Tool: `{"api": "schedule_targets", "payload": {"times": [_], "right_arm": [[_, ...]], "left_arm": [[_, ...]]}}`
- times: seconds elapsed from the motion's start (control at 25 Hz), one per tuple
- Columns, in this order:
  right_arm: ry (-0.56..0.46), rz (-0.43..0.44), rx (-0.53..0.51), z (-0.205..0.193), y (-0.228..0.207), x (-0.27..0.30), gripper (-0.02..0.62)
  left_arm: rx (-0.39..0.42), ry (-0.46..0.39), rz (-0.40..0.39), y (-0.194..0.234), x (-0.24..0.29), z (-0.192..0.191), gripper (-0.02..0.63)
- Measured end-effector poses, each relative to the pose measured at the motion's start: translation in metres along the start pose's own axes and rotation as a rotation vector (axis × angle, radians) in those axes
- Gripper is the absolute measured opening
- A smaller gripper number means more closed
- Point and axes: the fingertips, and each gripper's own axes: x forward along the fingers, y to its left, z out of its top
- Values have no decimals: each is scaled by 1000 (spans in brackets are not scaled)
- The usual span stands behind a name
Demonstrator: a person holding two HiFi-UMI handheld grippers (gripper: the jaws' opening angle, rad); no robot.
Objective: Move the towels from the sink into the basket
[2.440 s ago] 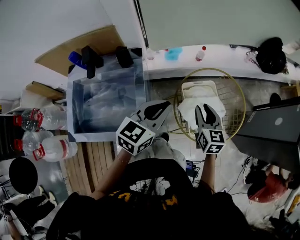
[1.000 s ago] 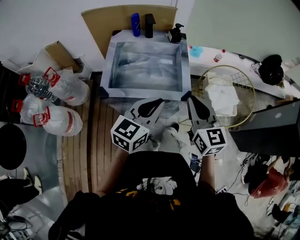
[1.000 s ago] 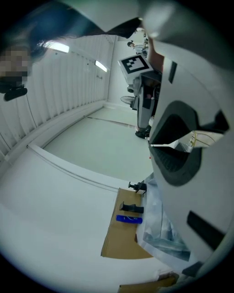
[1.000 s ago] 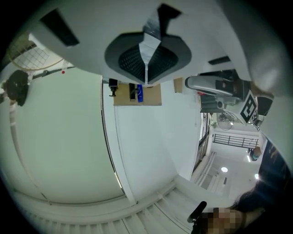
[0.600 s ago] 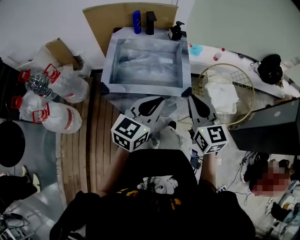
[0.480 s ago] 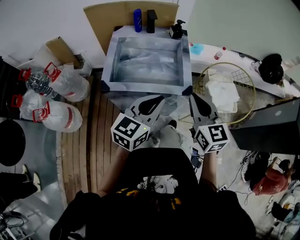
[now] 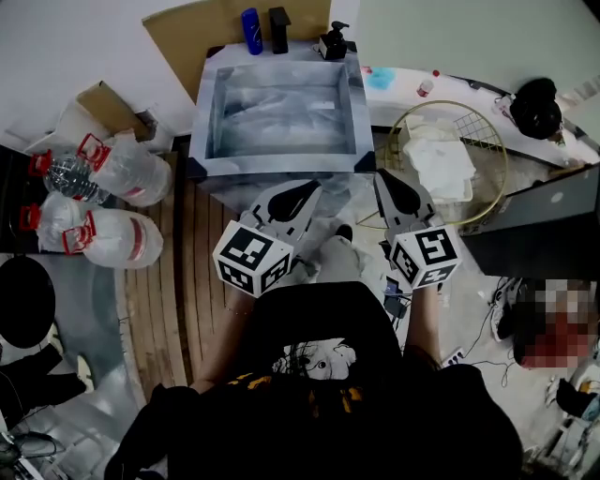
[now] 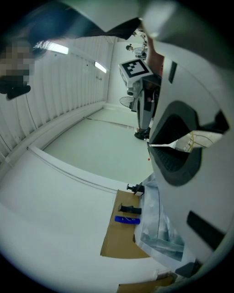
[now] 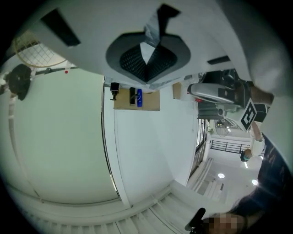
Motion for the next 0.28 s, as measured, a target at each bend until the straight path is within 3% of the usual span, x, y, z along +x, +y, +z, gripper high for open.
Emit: {"api": "schedule_targets", "payload": {"times": [0.28], "right_arm": [[16,10,-7,-5,-6,3,5]], "left_arm": [[0,9,-6,0,10,0,15]]}}
